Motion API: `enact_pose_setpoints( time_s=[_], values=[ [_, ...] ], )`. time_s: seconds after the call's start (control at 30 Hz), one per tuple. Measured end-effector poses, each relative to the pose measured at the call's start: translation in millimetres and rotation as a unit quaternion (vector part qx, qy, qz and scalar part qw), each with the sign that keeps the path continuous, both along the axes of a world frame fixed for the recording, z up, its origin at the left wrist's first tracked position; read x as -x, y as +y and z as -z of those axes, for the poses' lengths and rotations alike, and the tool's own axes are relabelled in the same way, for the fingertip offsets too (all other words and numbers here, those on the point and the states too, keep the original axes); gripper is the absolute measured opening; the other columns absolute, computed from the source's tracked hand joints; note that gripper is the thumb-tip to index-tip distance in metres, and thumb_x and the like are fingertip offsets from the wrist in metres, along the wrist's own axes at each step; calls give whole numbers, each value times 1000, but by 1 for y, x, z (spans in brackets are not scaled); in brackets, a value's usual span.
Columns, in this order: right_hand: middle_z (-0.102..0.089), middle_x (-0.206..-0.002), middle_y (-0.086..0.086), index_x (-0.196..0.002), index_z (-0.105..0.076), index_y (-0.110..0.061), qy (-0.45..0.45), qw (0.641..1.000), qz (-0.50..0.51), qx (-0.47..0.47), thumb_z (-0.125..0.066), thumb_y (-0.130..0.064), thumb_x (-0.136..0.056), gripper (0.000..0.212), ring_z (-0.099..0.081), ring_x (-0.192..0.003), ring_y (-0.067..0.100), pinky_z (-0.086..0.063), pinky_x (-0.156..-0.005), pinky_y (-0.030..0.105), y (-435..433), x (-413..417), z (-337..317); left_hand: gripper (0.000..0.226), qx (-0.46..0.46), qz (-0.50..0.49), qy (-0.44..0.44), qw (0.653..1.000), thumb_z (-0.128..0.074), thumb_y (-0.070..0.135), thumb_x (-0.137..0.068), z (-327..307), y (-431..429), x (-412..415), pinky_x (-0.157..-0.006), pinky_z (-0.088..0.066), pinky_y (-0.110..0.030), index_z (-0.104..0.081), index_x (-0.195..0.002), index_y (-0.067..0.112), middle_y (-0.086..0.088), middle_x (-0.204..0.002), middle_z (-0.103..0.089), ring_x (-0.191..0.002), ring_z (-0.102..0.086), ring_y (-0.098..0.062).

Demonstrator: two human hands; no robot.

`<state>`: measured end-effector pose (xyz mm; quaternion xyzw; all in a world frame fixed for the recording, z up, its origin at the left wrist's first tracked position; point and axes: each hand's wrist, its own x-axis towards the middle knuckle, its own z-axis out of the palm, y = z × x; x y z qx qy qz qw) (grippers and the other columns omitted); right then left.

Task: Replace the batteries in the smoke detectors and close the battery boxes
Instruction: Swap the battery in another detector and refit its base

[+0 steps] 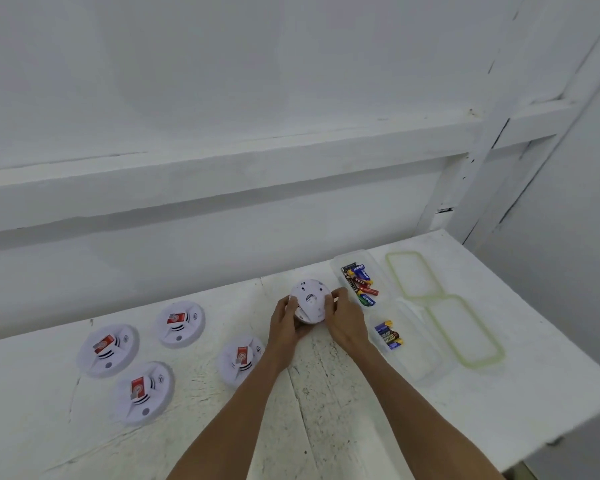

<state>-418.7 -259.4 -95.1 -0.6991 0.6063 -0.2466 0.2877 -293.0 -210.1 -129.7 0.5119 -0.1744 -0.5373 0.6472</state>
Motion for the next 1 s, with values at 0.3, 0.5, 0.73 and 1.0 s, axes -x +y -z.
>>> enact_pose_setpoints(
  time_s=[0.3, 0.5, 0.73, 1.0],
  values=[
    [-47, -134, 4, -133, -45, -17, -35, 999, -25, 29, -55, -39, -96, 44, -56, -111, 20, -45, -83, 21, 17, -7, -6, 37, 17, 25, -25, 999, -50, 34, -109, -4, 6, -1, -95, -60, -45, -67, -132, 11, -14, -124, -74, -116, -71, -32],
    [-44, -141, 0, -140, -39, -21, -51, 998, -33, -5, -69, -52, -82, 72, -51, -121, 18, -40, -86, 19, 19, -11, -7, 34, 3, 16, 0, 1000, -50, 32, -109, -12, 8, -1, -85, -63, -37, -68, -129, 11, -14, -121, -76, -111, -74, -29],
    [-51, -142, 4, -144, -38, -19, -22, 998, -49, -15, -70, -50, -83, 76, -53, -123, 21, -45, -98, 30, 15, -12, -11, 40, -24, 23, 24, 999, -52, 34, -107, -9, 4, -5, -78, -64, -41, -65, -134, 7, -17, -119, -76, -104, -75, -31],
    [-60, -129, 6, -141, -41, -14, 40, 998, -51, -7, -71, -60, -74, 87, -60, -113, 24, -53, -89, 34, 13, -15, -25, 40, -33, 38, 7, 999, -51, 35, -108, -8, 1, -9, -87, -63, -46, -66, -134, 8, -17, -120, -75, -112, -72, -35]
  ],
)
